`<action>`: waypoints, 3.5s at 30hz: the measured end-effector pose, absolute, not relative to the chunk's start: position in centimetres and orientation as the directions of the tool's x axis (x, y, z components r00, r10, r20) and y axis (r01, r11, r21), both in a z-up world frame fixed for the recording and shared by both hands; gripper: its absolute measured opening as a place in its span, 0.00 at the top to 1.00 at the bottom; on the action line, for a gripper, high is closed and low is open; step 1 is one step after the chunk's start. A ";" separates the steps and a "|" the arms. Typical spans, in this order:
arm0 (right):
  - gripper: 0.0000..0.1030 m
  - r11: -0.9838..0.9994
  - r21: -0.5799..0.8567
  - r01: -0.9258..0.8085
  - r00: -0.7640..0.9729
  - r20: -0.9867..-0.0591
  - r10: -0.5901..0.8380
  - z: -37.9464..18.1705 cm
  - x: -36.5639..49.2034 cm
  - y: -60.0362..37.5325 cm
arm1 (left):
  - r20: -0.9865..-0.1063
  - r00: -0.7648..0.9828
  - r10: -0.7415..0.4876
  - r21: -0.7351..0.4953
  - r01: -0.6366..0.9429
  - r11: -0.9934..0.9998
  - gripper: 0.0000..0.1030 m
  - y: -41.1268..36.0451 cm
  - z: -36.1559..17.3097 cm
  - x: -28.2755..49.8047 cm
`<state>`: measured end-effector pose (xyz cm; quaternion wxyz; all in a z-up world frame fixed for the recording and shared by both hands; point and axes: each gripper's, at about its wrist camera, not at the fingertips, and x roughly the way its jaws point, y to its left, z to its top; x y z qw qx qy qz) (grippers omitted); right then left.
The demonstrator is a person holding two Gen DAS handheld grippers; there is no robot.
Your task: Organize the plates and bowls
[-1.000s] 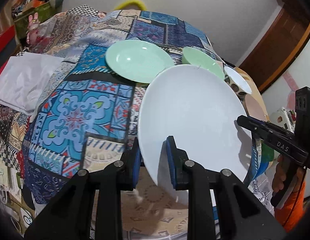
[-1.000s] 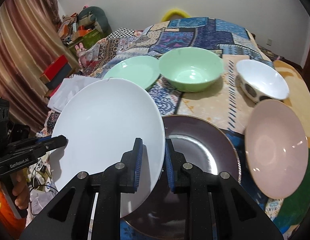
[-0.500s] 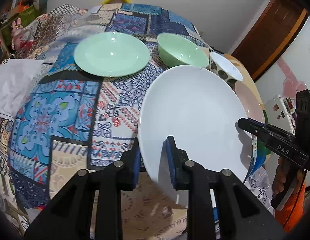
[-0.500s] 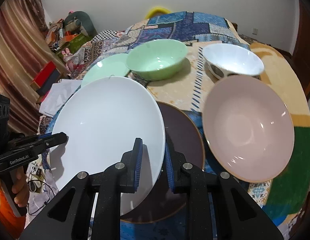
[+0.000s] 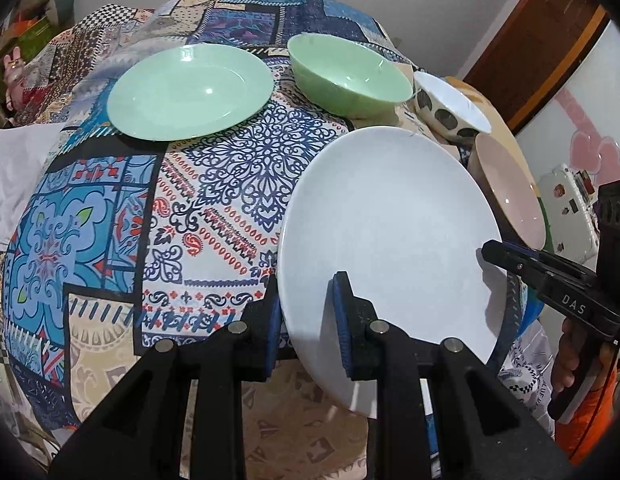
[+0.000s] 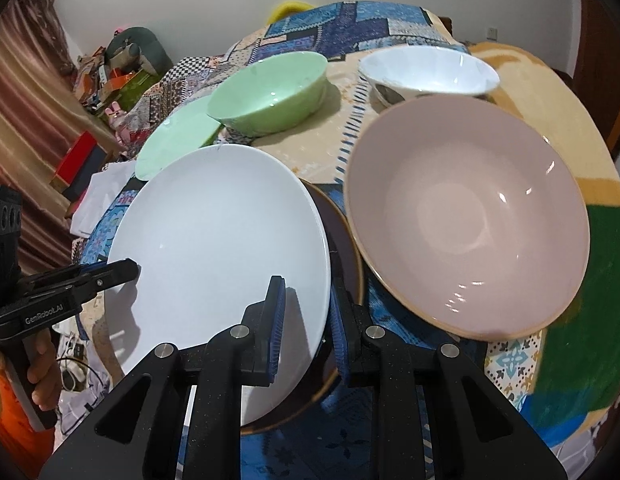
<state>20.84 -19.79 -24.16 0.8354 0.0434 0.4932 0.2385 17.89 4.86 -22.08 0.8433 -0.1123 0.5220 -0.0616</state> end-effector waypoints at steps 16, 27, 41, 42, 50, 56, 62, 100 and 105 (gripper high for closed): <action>0.80 0.885 0.300 -0.357 0.401 -0.806 0.435 -24.2 20.7 -20.4 | -0.883 0.418 -0.214 -0.238 -0.006 0.971 0.74 4.2 -23.2 18.9; 0.78 0.896 0.265 -0.357 0.429 -0.805 0.409 -23.6 20.2 -20.8 | -0.876 0.439 -0.198 -0.209 0.025 0.978 0.73 3.5 -23.1 18.8; 0.77 0.878 0.218 -0.426 0.483 -0.766 0.424 -20.9 19.9 -18.3 | -0.814 0.561 -0.149 -0.169 0.017 0.985 0.52 5.5 -18.7 16.5; 0.77 0.876 0.217 -0.431 0.486 -0.761 0.429 -20.7 19.9 -18.0 | -0.804 0.578 -0.140 -0.164 0.010 0.986 0.48 6.0 -18.2 16.4; 0.53 0.849 0.235 -0.474 0.497 -0.725 0.478 -19.4 21.3 -14.5 | -0.740 0.671 -0.045 -0.112 -0.058 0.992 0.27 10.0 -14.9 16.2; 0.48 0.833 0.240 -0.498 0.492 -0.712 0.500 -19.1 22.8 -11.2 | -0.726 0.687 -0.013 -0.132 -0.120 0.984 0.11 14.0 -14.2 17.3; 0.39 0.830 0.227 -0.509 0.484 -0.722 0.495 -19.8 24.3 -8.0 | -0.744 0.668 0.018 -0.130 -0.170 0.977 0.10 17.5 -15.3 19.4; 0.72 0.895 0.228 -0.384 0.393 -0.837 0.381 -26.3 33.2 0.8 | -0.823 0.539 -0.182 -0.240 -0.040 0.970 0.78 26.1 -25.9 35.2; 0.75 0.887 0.250 -0.389 0.377 -0.835 0.401 -26.3 33.4 0.6 | -0.824 0.537 -0.181 -0.246 -0.052 0.968 0.81 26.2 -25.8 35.0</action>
